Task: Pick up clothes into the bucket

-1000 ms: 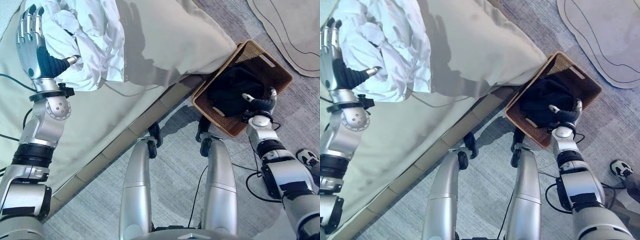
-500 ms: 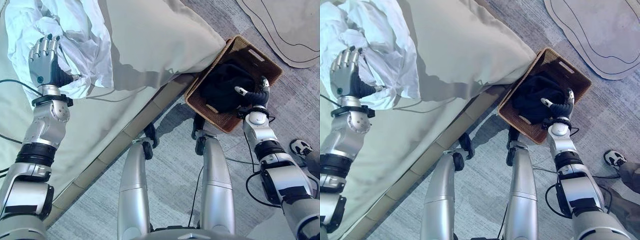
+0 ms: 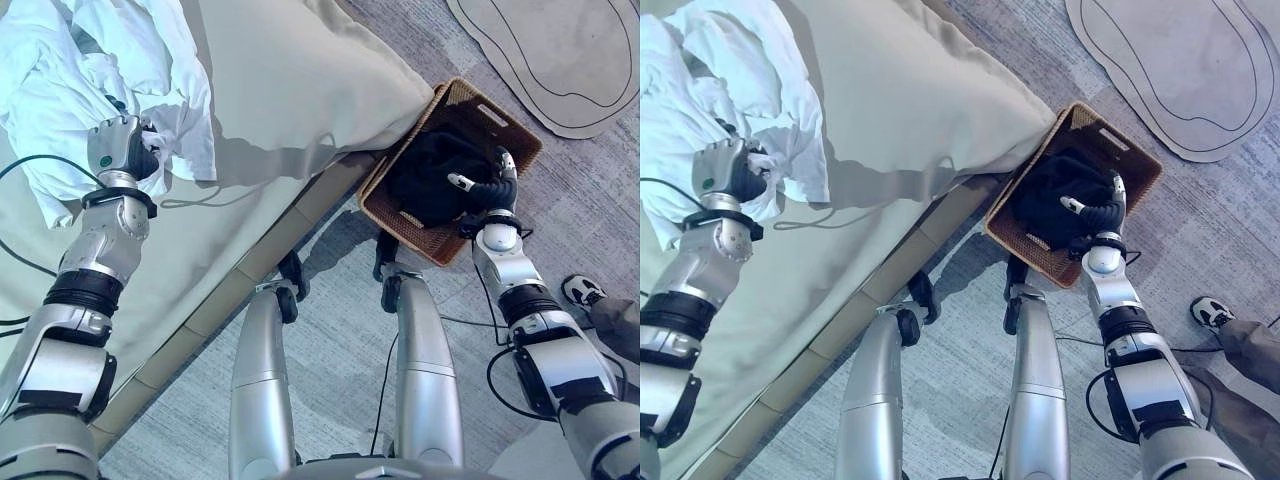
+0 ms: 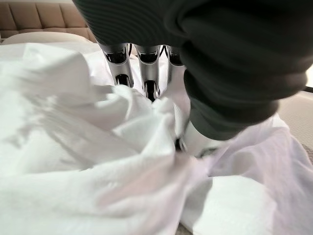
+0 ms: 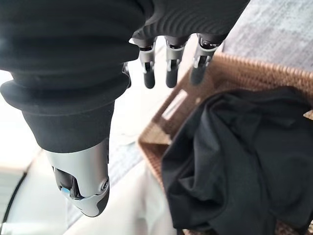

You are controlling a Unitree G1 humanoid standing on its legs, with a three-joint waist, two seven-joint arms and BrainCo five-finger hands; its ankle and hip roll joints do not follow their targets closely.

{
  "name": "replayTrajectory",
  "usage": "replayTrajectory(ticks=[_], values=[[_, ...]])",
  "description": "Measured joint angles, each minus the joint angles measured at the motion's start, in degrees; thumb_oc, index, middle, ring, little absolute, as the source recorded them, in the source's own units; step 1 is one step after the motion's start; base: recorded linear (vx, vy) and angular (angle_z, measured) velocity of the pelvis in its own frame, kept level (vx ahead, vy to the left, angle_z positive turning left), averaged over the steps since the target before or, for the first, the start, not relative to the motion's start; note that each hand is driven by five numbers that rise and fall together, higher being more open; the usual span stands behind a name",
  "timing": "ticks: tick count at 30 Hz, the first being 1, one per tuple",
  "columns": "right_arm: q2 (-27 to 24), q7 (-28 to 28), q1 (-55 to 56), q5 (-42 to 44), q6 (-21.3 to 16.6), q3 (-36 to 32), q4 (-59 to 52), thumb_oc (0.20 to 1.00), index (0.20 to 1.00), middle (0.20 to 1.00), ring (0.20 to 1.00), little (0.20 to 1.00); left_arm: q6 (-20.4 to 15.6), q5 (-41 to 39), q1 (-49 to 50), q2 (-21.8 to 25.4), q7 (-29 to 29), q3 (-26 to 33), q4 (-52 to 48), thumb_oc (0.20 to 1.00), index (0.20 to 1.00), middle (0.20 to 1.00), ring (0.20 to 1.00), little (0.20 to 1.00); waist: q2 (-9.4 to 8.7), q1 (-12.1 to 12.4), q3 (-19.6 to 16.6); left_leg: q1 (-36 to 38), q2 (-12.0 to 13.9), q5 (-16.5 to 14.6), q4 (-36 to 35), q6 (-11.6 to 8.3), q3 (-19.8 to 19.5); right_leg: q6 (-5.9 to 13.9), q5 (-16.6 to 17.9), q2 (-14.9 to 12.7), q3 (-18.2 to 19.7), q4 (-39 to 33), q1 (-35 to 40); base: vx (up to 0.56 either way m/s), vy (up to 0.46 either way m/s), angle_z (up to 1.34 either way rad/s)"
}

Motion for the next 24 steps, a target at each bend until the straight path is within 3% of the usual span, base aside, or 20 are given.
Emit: replayTrajectory(ticks=[8, 11, 13, 15, 16, 17, 22, 24], values=[[0.04, 0.00, 2.53, -1.10, -0.08, -0.34, -5.28, 1.000, 1.000, 1.000, 1.000, 1.000, 0.55, 2.29, 4.44, -0.17, 0.38, 4.43, -5.00, 0.200, 0.200, 0.200, 0.200, 0.200, 0.00, 0.00, 0.00, 0.06, 0.00, -0.04, -0.07, 0.03, 0.02, 0.00, 0.00, 0.00, 0.01, -0.08, 0.08, 0.00, 0.000, 0.00], [0.27, 0.04, 4.07, -1.49, -0.08, -2.00, -7.99, 1.000, 1.000, 1.000, 1.000, 1.000, 0.56, 2.36, 10.03, -0.63, 0.53, 9.24, -11.57, 0.200, 0.200, 0.200, 0.200, 0.200, 0.00, 0.21, 0.00, 0.07, -0.03, -0.09, -0.14, 0.01, 0.01, 0.00, -0.01, 0.00, 0.01, -0.08, 0.10, 0.00, 0.000, 0.00], [0.44, 0.02, 5.86, -2.23, -0.10, -4.53, -11.24, 1.000, 1.000, 1.000, 1.000, 1.000, 0.24, 2.45, 17.18, -2.64, 1.06, 17.00, -21.19, 0.200, 0.200, 0.200, 0.200, 0.200, 0.00, 0.35, 0.00, 0.16, -0.02, -0.23, -0.20, -0.09, 0.03, -0.04, -0.05, -0.01, 0.02, -0.12, 0.12, 0.00, 0.000, 0.00], [0.05, -0.02, 6.64, -2.27, -0.11, -5.09, -11.91, 1.000, 1.000, 1.000, 1.000, 1.000, -0.26, 3.73, 18.97, -2.76, 1.39, 17.98, -23.21, 0.200, 0.200, 0.200, 0.200, 0.200, 0.00, 1.03, 0.00, 0.48, -0.04, -0.23, -0.26, -0.09, 0.05, -0.10, -0.08, -0.01, 0.04, -0.04, 0.39, 0.00, 0.000, 0.00], [0.09, 0.02, 7.64, -2.90, -0.08, -5.87, -13.51, 1.000, 1.000, 1.000, 1.000, 1.000, -0.42, 4.54, 22.30, -4.97, 0.95, 22.38, -30.12, 0.200, 0.200, 0.200, 0.200, 0.200, 0.01, 1.31, 0.00, 0.42, -0.04, -0.23, -0.39, -0.10, 0.01, -0.10, -0.08, 0.00, 0.02, 0.04, 0.37, 0.00, 0.000, 0.00], [0.03, 0.04, 8.42, -3.46, -0.10, -6.84, -14.43, 1.000, 1.000, 1.000, 1.000, 1.000, -1.41, 4.65, 24.25, -7.04, 1.79, 24.85, -35.97, 0.200, 0.200, 0.200, 0.200, 0.200, 0.00, 1.74, -0.01, 0.53, -0.12, -0.22, -0.52, -0.12, 0.02, -0.11, -0.09, -0.07, 0.02, -0.02, 0.37, 0.01, 0.011, 0.03], [-0.23, 1.33, 9.84, -6.37, -0.21, -5.92, -18.46, 1.000, 1.000, 1.000, 1.000, 1.000, -6.05, 4.00, 25.07, -8.64, 4.48, 27.03, -41.26, 0.200, 0.200, 0.200, 0.200, 0.200, 0.01, 3.15, -0.09, 0.70, -0.12, -0.22, -0.62, -0.12, 0.03, -0.15, -0.12, -0.08, 0.03, 0.00, 0.45, 0.00, 0.000, 0.00], [-1.31, 2.74, 9.97, -8.29, -0.83, -3.57, -21.03, 1.000, 1.000, 1.000, 1.000, 1.000, -11.20, -1.38, 25.66, -9.79, 4.86, 27.77, -46.80, 0.200, 0.200, 0.200, 0.200, 0.200, 0.00, 3.24, -0.10, 0.78, -0.16, -0.21, -0.68, -0.11, 0.02, -0.14, -0.10, -0.10, 0.02, 0.03, 0.60, 0.00, 0.000, 0.00]])
